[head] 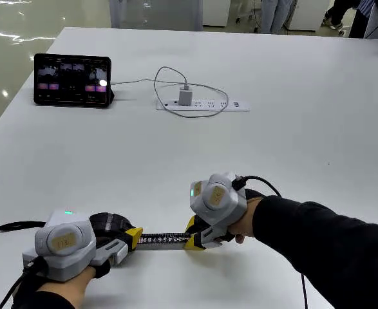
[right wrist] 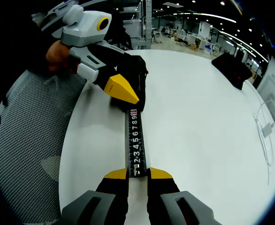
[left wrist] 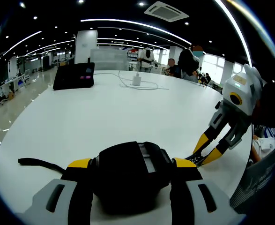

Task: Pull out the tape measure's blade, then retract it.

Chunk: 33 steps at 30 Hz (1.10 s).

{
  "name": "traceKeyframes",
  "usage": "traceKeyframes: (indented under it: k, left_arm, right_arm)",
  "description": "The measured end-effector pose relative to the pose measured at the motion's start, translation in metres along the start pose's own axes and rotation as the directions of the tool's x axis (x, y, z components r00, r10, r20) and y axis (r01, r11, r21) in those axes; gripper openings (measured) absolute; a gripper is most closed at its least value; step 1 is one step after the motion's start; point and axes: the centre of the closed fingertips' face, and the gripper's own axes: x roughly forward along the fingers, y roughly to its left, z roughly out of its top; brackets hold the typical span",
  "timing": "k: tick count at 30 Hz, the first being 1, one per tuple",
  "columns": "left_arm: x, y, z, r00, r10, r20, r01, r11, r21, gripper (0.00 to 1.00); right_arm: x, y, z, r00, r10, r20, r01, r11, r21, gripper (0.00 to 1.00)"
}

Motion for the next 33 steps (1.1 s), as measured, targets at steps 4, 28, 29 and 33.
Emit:
traceKeyframes:
  k: [4, 28, 29, 33]
  left_arm:
    - [-0.0001, -0.0001, -0.0001, 1.0, -0.001, 0.001, 0.001, 1.0, -0.002, 0.62]
    - [0.0004, 0.0003, -0.0003, 1.0, -0.001, 0.001, 0.001, 1.0, -0.005, 0.62]
    - [0.0004, 0.0003, -0.0003, 1.0, -0.001, 0.001, 0.001, 1.0, -0.005, 0.62]
    - [0.0005, 0.0005, -0.0004, 1.0, -0.001, 0.0, 0.001, 1.0, -0.006, 0.62]
  right_arm:
    - [0.001, -0.0004, 0.0016, 1.0, 0.0, 0.004, 0.0, 1.0, 0.005, 0.11]
    - [0.0068, 0.0002, 0.0084, 0.9999, -0.005, 0.011, 0.005, 1.0, 0.016, 0.11]
    - [0.0069, 0.0002, 0.0087, 0.9999, -0.007, 0.011, 0.007, 1.0, 0.016, 0.11]
    - [0.0075, -0.0003, 0.0097, 0.9999, -0.011, 0.014, 0.01, 1.0, 0.017, 0.11]
